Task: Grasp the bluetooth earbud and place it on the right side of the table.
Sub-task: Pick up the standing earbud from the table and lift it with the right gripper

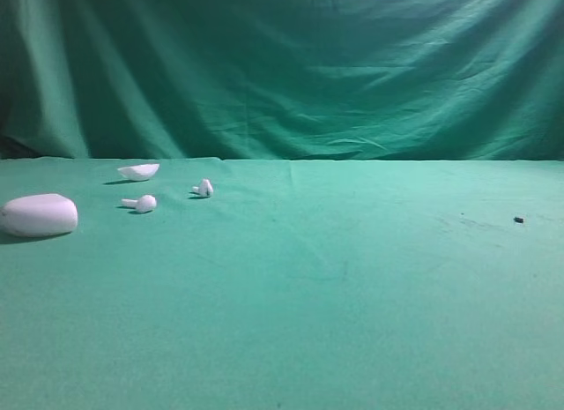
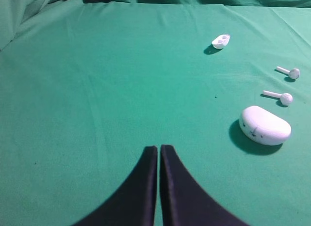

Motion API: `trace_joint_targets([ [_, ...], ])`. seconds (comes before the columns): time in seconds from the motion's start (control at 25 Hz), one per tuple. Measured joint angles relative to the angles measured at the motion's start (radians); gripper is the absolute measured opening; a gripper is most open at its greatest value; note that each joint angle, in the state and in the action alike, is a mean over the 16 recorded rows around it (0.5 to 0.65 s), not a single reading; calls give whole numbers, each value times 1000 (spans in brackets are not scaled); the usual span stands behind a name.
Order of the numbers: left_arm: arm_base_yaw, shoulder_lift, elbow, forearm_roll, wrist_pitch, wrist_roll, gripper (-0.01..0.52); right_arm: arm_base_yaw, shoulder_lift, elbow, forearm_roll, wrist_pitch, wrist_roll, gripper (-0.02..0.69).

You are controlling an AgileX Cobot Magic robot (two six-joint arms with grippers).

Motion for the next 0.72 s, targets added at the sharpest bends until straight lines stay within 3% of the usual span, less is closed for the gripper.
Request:
trace_joint_targets([
  [0.44, 0, 0, 0, 0, 0, 0, 0, 285, 528, -557, 6, 253, -85, 6],
  [0.72, 0, 0, 0, 0, 0, 0, 0, 379, 840, -957, 6, 429, -98, 101],
])
